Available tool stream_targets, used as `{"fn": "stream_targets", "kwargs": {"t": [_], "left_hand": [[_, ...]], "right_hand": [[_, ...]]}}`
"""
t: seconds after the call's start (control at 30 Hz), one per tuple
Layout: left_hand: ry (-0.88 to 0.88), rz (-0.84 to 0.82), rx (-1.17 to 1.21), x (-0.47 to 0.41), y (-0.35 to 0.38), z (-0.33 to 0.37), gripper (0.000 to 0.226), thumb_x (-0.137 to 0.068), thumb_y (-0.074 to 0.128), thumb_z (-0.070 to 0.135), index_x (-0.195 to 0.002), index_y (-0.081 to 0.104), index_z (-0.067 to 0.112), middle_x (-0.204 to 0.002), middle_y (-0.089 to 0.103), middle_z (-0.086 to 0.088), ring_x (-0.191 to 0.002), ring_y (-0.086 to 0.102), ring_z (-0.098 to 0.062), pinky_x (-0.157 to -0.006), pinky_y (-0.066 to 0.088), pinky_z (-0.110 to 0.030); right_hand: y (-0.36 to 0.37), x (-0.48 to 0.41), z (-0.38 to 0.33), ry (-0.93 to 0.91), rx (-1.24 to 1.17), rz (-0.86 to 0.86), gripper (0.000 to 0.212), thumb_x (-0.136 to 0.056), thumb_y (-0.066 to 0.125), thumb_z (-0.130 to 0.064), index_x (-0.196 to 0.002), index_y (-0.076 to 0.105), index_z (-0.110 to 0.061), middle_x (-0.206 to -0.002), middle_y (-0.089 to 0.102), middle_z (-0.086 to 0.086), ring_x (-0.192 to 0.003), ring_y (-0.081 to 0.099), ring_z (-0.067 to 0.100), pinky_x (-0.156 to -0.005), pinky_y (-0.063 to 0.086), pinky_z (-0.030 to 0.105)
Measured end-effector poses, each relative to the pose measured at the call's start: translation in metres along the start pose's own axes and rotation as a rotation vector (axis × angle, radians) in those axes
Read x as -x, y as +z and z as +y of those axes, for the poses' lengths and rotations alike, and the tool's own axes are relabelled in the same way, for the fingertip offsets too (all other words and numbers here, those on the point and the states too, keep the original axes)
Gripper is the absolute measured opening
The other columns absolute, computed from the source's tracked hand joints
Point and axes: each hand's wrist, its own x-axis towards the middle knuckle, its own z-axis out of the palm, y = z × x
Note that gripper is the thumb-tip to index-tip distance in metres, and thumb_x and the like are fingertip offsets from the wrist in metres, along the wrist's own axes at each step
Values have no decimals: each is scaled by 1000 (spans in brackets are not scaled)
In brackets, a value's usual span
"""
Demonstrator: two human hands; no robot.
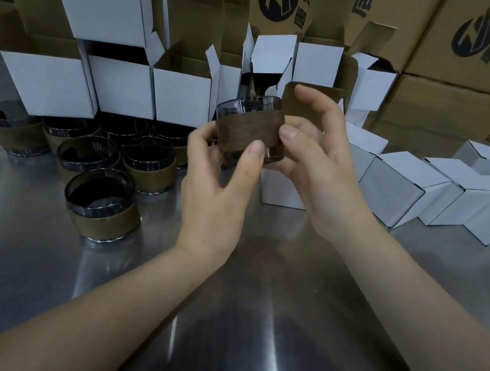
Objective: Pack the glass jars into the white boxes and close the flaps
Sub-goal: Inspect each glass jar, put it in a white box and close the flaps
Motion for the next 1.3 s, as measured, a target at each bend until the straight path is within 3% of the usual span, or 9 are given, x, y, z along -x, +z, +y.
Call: {"fn": "stream_targets", "kwargs": {"t": [0.2,0.37,0.5,0.6,0.73,0.87,1.0,1.17,1.3], "left_hand": [[37,7,47,-2,-1,-1,38,-84,44,50,-105,39,20,-87,60,39,-84,57,14,-72,43,-7],[11,13,86,-7,-3,-4,33,-82,43,51,-107,42,29,-99,60,25,-97,56,4,-84,45,-19],[73,98,41,-7,-3,-2,20,-91,49,21,-106,40,30,-107,49,6,-97,52,5,-86,44,-16],[122,110,-56,-6,-3,-3,21,-93,49,10,-107,45,25,-103,51,8,-95,53,2,-84,44,-15],[71,124,-29,-3,-1,0,15,-93,48,17,-106,52,25,-101,58,13,-93,58,4,-82,46,-15],[-43,89,75,-2,-1,6,29,-91,50,26,-119,57,20,-109,65,13,-105,62,-1,-94,53,-29],[-196,6,163,-6,-2,8,49,-88,53,36,-130,57,10,-133,56,-14,-121,58,-23,-106,44,-50],[-305,-99,348,-9,-4,11,54,-92,57,41,-128,57,1,-126,64,-16,-120,60,-25,-111,40,-49],[-394,-84,518,-12,-5,11,58,-83,61,25,-132,51,-4,-130,61,-21,-123,59,-26,-112,39,-47]], "right_hand": [[6,2,-1,137,-103,-49,57,-92,62,-18,-142,36,-13,-103,73,-1,-105,69,21,-84,58,34],[9,5,1,145,-86,-43,64,-86,69,-20,-141,38,-14,-106,73,-1,-103,70,19,-78,59,34],[10,6,6,56,86,89,72,-74,81,-25,-136,43,-22,-121,60,2,-106,67,15,-83,60,37],[10,6,10,26,147,137,77,-72,85,-24,-137,44,-21,-126,56,1,-109,64,11,-89,56,29],[12,9,11,-28,245,136,66,-72,84,-27,-129,51,-23,-131,52,1,-118,55,7,-91,50,15],[13,8,8,-49,178,108,53,-91,66,-16,-141,48,-16,-134,54,3,-122,55,9,-101,49,25],[15,9,10,-129,219,75,53,-92,57,3,-143,46,-10,-132,50,10,-119,53,7,-92,48,17],[15,10,15,-247,439,89,60,-83,72,-5,-138,50,-14,-130,52,3,-125,50,19,-98,51,35],[18,15,17,-375,629,101,65,-80,75,-10,-138,47,-15,-128,56,-4,-122,48,18,-99,43,22]]}}
